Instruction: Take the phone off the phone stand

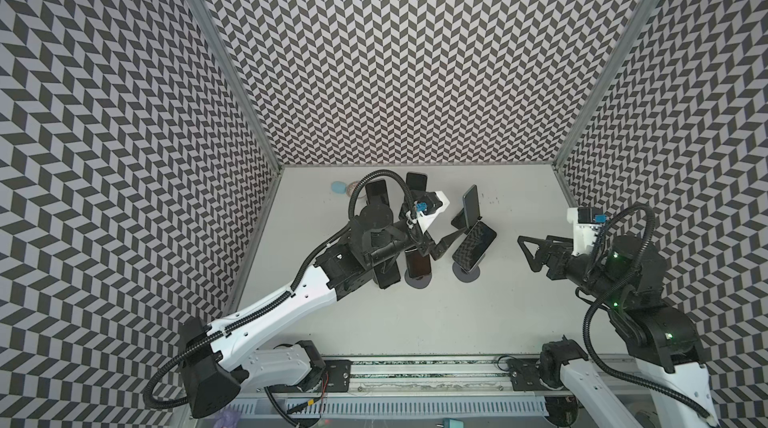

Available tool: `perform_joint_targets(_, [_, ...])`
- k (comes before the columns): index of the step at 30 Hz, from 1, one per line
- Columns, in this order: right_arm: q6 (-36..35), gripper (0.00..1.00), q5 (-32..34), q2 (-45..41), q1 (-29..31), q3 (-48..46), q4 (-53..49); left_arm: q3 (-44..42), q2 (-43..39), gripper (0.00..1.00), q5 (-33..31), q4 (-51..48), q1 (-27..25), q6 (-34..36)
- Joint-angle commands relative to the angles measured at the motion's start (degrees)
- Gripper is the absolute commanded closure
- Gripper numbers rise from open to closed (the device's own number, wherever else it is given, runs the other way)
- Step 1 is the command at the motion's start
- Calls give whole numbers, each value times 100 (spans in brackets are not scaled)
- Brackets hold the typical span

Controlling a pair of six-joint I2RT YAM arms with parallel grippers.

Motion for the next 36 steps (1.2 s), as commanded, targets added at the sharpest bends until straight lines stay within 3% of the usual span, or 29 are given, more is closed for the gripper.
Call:
perform_joint_targets(1, [7, 10, -11, -123, 30, 167, -301, 138, 116, 2, 113, -24, -114, 0])
perform_joint_targets(23, [288, 17, -40, -75, 30, -44, -836, 1030, 1786, 3, 2, -466, -154, -585])
perform_joint_targets(36, [313, 14, 701, -188, 30, -294, -982, 1686, 2730, 3, -469, -944, -260, -915])
